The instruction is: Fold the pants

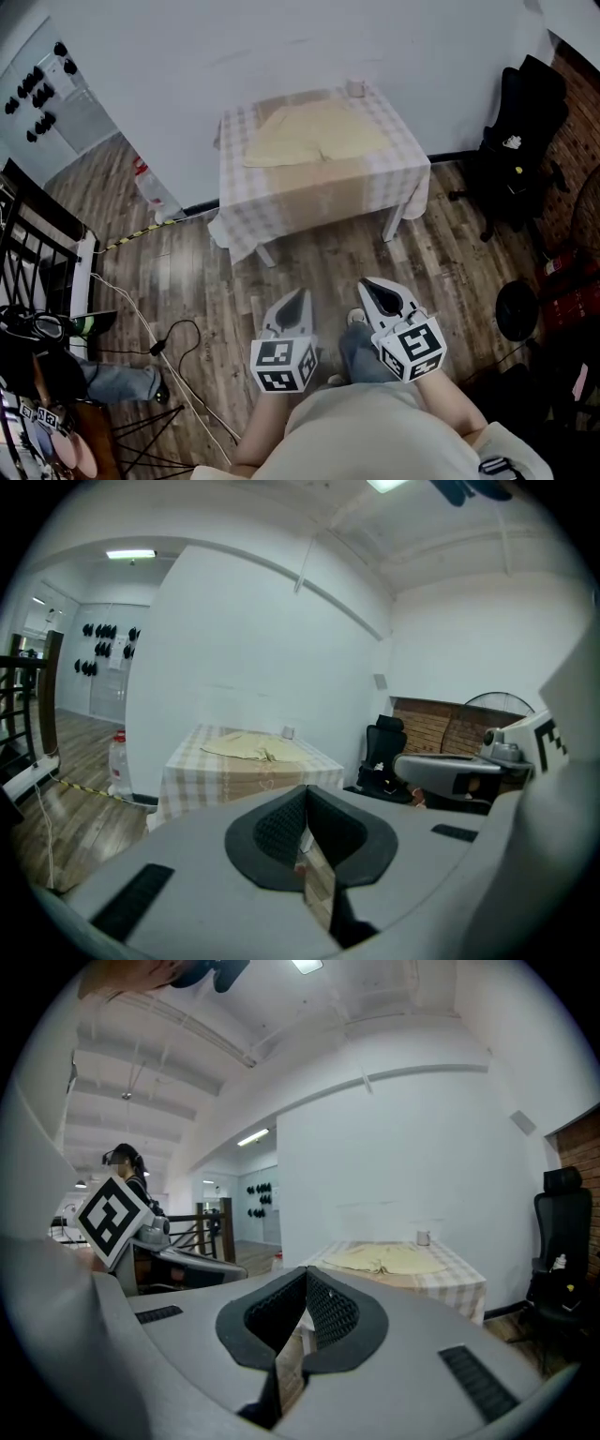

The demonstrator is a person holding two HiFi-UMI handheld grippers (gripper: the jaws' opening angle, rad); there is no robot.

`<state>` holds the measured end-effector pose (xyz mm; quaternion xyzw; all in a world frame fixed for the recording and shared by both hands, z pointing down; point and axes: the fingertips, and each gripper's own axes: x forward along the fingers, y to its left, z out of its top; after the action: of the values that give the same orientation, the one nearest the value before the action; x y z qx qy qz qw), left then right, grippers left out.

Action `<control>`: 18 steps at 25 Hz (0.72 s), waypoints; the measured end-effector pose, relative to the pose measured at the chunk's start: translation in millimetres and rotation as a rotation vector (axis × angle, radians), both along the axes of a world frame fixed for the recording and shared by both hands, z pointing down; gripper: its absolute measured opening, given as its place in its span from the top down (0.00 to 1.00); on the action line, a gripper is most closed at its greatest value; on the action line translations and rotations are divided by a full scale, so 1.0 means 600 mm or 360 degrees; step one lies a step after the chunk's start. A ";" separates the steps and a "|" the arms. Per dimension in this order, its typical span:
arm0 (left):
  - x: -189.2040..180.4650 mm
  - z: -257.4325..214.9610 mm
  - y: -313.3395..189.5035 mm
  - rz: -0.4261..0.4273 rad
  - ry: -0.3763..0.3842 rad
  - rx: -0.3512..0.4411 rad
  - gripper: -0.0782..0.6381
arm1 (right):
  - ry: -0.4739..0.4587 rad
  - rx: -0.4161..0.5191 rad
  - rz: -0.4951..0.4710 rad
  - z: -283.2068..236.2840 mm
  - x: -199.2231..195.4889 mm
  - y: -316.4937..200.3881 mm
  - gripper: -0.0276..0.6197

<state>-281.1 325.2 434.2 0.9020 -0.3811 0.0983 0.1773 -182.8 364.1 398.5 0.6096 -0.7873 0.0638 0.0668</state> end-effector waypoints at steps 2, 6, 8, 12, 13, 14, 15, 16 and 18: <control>0.003 0.002 -0.029 -0.0045 -0.0004 -0.0002 0.88 | 0.0004 0.0009 -0.0043 -0.001 0.007 -0.034 0.96; 0.011 0.003 -0.091 -0.0123 0.0002 -0.0014 0.88 | 0.0013 0.0034 -0.0102 -0.011 0.028 -0.104 0.96; 0.021 0.000 -0.122 -0.0153 0.0005 -0.0012 0.88 | 0.0020 0.0051 -0.0129 -0.018 0.042 -0.137 0.96; 0.053 -0.017 -0.183 -0.0202 0.0016 0.0003 0.88 | 0.0011 0.0074 -0.0174 -0.032 0.075 -0.201 0.96; 0.060 -0.020 -0.196 -0.0212 0.0017 0.0006 0.88 | 0.0007 0.0074 -0.0188 -0.034 0.081 -0.215 0.96; 0.068 -0.022 -0.210 -0.0221 0.0017 0.0008 0.88 | 0.0006 0.0074 -0.0201 -0.036 0.088 -0.229 0.96; 0.077 -0.025 -0.224 -0.0230 0.0016 0.0010 0.88 | 0.0005 0.0074 -0.0212 -0.037 0.095 -0.244 0.96; 0.086 -0.026 -0.238 -0.0239 0.0016 0.0012 0.88 | 0.0005 0.0075 -0.0223 -0.039 0.103 -0.259 0.96; 0.107 -0.029 -0.262 -0.0257 0.0020 0.0012 0.88 | 0.0005 0.0070 -0.0244 -0.041 0.122 -0.284 0.96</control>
<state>-217.0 168.2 416.8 0.8696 -0.4518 0.0766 0.1836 -109.7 193.8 374.1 0.5489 -0.8328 0.0402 0.0592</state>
